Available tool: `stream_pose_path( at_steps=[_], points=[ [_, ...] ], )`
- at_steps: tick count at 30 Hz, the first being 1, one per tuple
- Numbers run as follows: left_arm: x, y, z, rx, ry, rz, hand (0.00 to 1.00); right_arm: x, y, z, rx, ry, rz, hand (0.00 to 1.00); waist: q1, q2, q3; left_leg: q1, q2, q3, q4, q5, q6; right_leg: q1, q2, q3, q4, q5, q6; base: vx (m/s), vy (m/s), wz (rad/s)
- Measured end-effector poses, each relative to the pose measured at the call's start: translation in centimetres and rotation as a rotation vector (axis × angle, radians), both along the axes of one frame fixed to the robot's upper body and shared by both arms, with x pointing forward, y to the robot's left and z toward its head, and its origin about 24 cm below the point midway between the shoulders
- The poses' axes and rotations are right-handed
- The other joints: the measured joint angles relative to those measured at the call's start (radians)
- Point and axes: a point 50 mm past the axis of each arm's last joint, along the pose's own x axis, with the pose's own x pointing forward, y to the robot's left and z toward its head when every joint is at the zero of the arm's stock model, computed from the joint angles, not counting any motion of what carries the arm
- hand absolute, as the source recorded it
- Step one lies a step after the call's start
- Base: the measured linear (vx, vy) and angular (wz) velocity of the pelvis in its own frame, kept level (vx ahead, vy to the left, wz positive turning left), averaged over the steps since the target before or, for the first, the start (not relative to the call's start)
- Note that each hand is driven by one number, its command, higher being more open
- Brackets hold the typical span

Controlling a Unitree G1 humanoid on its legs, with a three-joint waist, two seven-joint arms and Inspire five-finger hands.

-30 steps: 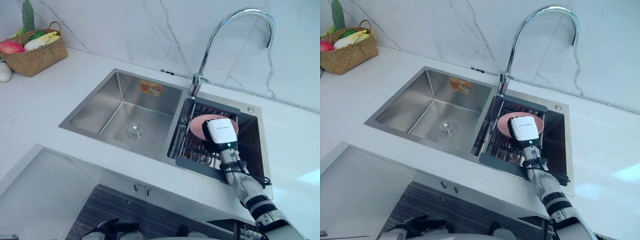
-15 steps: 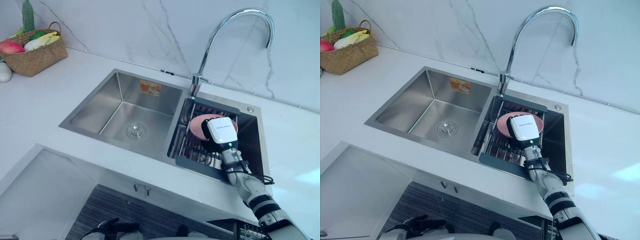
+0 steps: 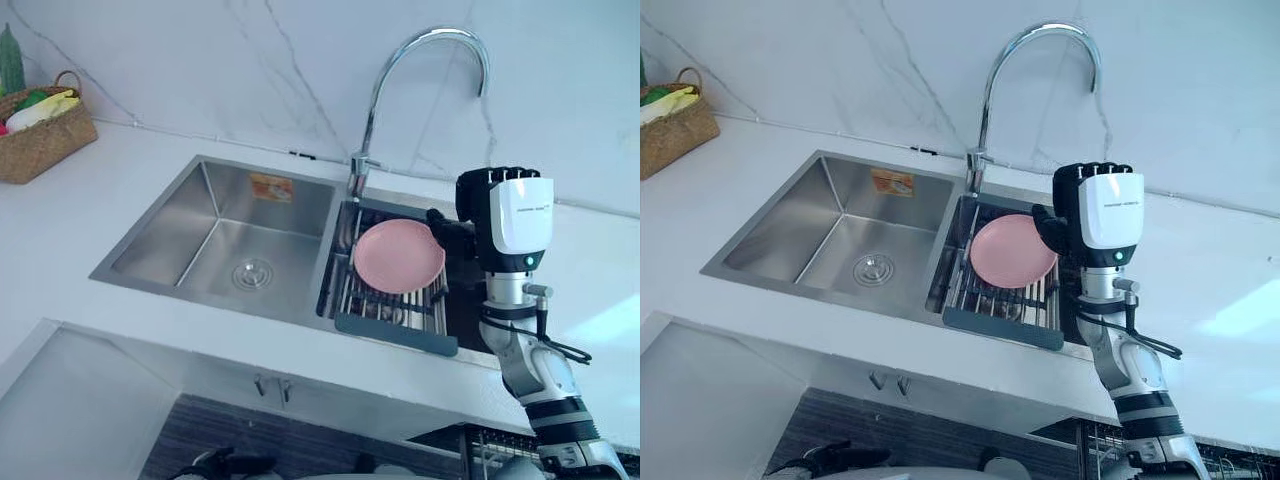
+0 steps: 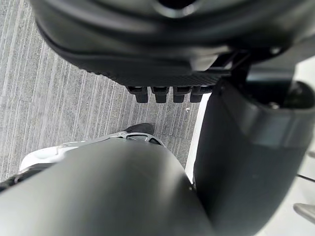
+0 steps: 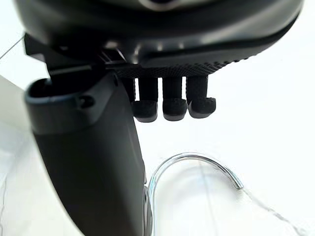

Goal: Walk over to the sink, pick up the cup, carry it to the dishwasher, place the cup inside the dishwasher, then close the dishwasher door

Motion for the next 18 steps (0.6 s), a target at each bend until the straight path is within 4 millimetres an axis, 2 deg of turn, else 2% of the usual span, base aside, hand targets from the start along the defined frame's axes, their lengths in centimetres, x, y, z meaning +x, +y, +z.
stream_pose_path(
  at_steps=[3, 4, 9, 12, 16, 18],
  points=[
    [0.0, 0.0, 0.0, 0.011, 0.0, 0.004, 1.0, -0.3, 0.0, -0.4, 0.001, 0.014, 0.008, 0.0, -0.001, 0.002, 0.0, 0.0, 0.0, 0.0, 0.0, 0.0, 0.0, 0.0, 0.0, 0.0, 0.0, 0.0, 0.0, 0.0, 0.0, 0.0],
    [0.0, 0.0, 0.0, 0.012, 0.001, 0.004, 1.0, -0.3, 0.0, -0.4, 0.001, 0.014, 0.007, 1.0, -0.001, 0.002, -0.001, 0.0, 0.0, 0.0, 0.0, 0.0, 0.0, 0.0, 0.0, 0.0, -0.001, 0.0, 0.0, 0.0, 0.0, 0.0],
    [-0.1, -0.1, -0.1, 0.013, 0.003, 0.008, 1.0, -0.3, -0.4, -0.2, 0.088, 0.007, 0.009, 1.0, 0.0, 0.009, -0.008, -0.004, -0.002, -0.004, -0.002, 0.0, 0.0, 0.0, 0.0, -0.005, -0.007, 0.0, 0.0, 0.0, -0.002, 0.02],
    [-0.2, -0.2, -0.1, 0.013, 0.006, 0.01, 1.0, -0.3, -1.1, 0.2, 0.224, 0.017, 0.044, 1.0, 0.0, 0.017, -0.012, -0.005, -0.003, -0.008, -0.002, 0.001, 0.001, 0.004, 0.0, -0.009, -0.014, 0.001, 0.001, 0.01, -0.005, 0.02],
    [-0.3, -0.4, -0.2, 0.013, 0.008, 0.012, 1.0, -0.4, -2.0, 0.1, 0.482, 0.172, 0.141, 1.0, -0.004, 0.023, -0.015, -0.005, -0.003, -0.008, -0.001, 0.001, 0.001, 0.006, 0.001, -0.008, -0.018, 0.001, 0.001, 0.0, 0.0, 0.0],
    [-0.3, -0.4, -0.2, 0.013, 0.008, 0.014, 1.0, -0.8, -2.1, -1.4, 0.544, 0.348, 0.184, 1.0, -0.006, 0.023, -0.015, -0.003, -0.003, -0.004, 0.0, 0.001, 0.001, 0.006, 0.001, -0.004, -0.019, 0.001, 0.001, 0.0, -0.006, -0.04]
  ],
)
